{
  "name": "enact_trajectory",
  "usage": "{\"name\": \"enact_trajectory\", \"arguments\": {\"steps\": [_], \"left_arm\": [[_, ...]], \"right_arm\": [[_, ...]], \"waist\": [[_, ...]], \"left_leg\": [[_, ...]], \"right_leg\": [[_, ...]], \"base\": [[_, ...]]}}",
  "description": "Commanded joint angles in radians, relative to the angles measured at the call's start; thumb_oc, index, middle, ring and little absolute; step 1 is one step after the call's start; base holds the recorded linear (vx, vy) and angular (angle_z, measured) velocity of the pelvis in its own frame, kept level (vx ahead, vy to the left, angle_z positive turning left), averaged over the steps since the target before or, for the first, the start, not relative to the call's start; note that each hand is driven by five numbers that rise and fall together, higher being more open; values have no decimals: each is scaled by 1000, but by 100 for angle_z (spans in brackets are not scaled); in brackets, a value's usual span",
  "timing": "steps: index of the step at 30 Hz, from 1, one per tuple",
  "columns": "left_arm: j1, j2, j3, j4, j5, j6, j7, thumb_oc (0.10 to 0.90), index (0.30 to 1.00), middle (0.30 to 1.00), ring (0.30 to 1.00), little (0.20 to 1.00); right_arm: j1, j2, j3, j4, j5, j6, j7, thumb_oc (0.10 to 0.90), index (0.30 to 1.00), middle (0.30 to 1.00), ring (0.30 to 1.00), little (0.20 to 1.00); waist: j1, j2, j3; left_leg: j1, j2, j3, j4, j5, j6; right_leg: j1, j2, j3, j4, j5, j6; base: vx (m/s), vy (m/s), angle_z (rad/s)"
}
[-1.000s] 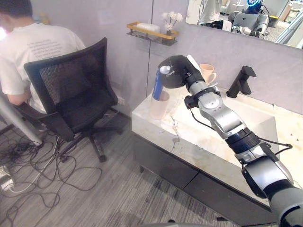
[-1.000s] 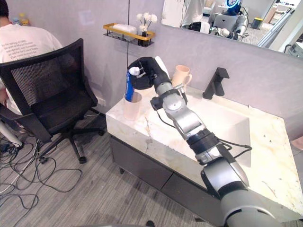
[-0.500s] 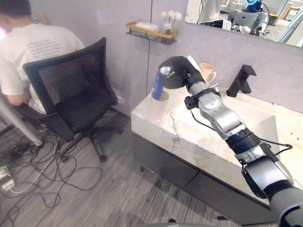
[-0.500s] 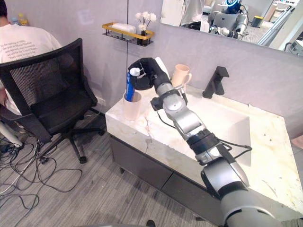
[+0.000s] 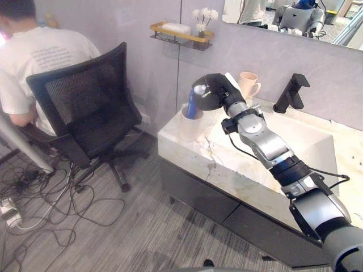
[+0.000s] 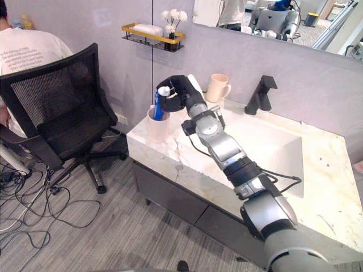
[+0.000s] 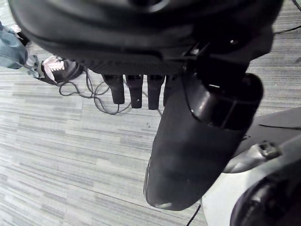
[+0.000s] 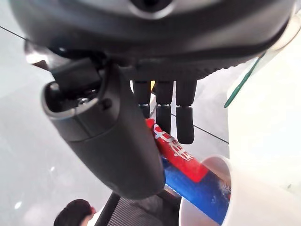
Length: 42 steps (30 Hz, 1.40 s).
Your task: Organize the bathroom.
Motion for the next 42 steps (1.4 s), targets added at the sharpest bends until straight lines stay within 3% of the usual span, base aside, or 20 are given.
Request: {"name": "enact_trajectory", "arguments": {"steps": [1, 4, 5, 7, 34, 42], "left_arm": [[-10, 40, -56, 90, -7, 6, 12, 800, 900, 900, 900, 900], [-11, 38, -58, 89, -5, 7, 10, 800, 900, 900, 900, 900], [-12, 37, -58, 89, -5, 9, 9, 800, 900, 900, 900, 900], [-12, 37, -57, 92, -10, 7, 10, 800, 900, 900, 900, 900], [-20, 37, -64, 91, 18, 15, 1, 800, 900, 900, 900, 900], [-14, 41, -69, 90, 78, 6, -11, 800, 900, 900, 900, 900]], "right_arm": [[-138, 49, -87, -7, -55, -89, -54, 400, 300, 300, 300, 300], [-141, 48, -87, 0, -47, -90, -62, 405, 307, 307, 307, 307], [-141, 46, -89, 0, -42, -87, -62, 580, 571, 571, 571, 571], [-142, 47, -92, 5, -36, -90, -67, 800, 900, 900, 900, 900], [-139, 27, -104, 22, -12, -101, -41, 800, 900, 900, 900, 900], [-129, 15, -123, -28, 94, -127, -8, 800, 900, 900, 900, 900]], "waist": [[4, -50, -52], [1, -49, -53], [0, -49, -53], [-1, -49, -54], [-10, -51, -58], [-23, -51, -64]], "left_leg": [[5, -8, 90, 137, -106, 78], [6, -8, 94, 138, -107, 77], [7, -8, 95, 137, -107, 77], [8, -8, 97, 138, -108, 77], [6, -8, 102, 148, -115, 77], [8, -10, 121, 155, -120, 77]], "right_leg": [[-164, -84, 117, 151, -4, 94], [-166, -83, 121, 150, -3, 94], [-167, -82, 122, 149, -2, 95], [-168, -82, 123, 149, 0, 96], [-172, -77, 135, 155, -3, 94], [-176, -77, 144, 153, 2, 98]], "base": [[0, 0, 0], [0, 0, 0], [0, 0, 0], [0, 0, 0], [0, 0, 0], [0, 0, 0]]}}
